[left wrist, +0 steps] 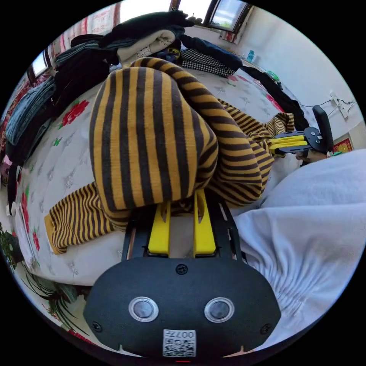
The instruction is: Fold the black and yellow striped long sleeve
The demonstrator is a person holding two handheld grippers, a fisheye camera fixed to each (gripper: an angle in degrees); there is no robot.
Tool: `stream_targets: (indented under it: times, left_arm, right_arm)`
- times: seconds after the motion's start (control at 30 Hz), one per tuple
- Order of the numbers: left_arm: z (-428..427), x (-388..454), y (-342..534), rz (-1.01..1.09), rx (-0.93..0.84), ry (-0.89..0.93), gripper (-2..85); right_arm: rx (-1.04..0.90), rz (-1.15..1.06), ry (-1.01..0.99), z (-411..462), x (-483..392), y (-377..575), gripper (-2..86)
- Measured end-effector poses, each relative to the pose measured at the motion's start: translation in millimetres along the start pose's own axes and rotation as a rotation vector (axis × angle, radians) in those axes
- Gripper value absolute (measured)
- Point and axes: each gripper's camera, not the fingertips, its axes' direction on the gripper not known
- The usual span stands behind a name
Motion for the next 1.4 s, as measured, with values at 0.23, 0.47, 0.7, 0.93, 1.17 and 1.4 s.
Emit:
stream_targets:
  times: [0.23,0.47,0.7,0.93,1.17,1.4]
  left_arm:
    - [-159,-69,44,-0.120,0.371,0.214,5.0]
    - [-301,-88,141,0.003,0.905,0.374,5.0]
    - [-203,-151,61,-0.451,0.589,0.214,8.5]
    - [-94,-134,37,-0.419,0.294,0.052,9.4]
    - [-48,-102,-23,0.008,0.248,0.040,13.1]
    - [53,-89,-103,0.158,-0.042,0.004,8.8]
  right_arm:
    - [0.639,0.213,0.131,-200,25,54,1.0]
    - [1.084,0.087,0.122,-348,-20,139,1.1]
    - [0.637,0.307,0.198,-267,15,59,2.4]
    - [0.419,0.312,0.086,-143,-1,65,3.9]
    - [0.305,0.159,0.135,-86,-22,28,5.8]
    - [0.128,0.112,0.136,12,-18,-45,7.6]
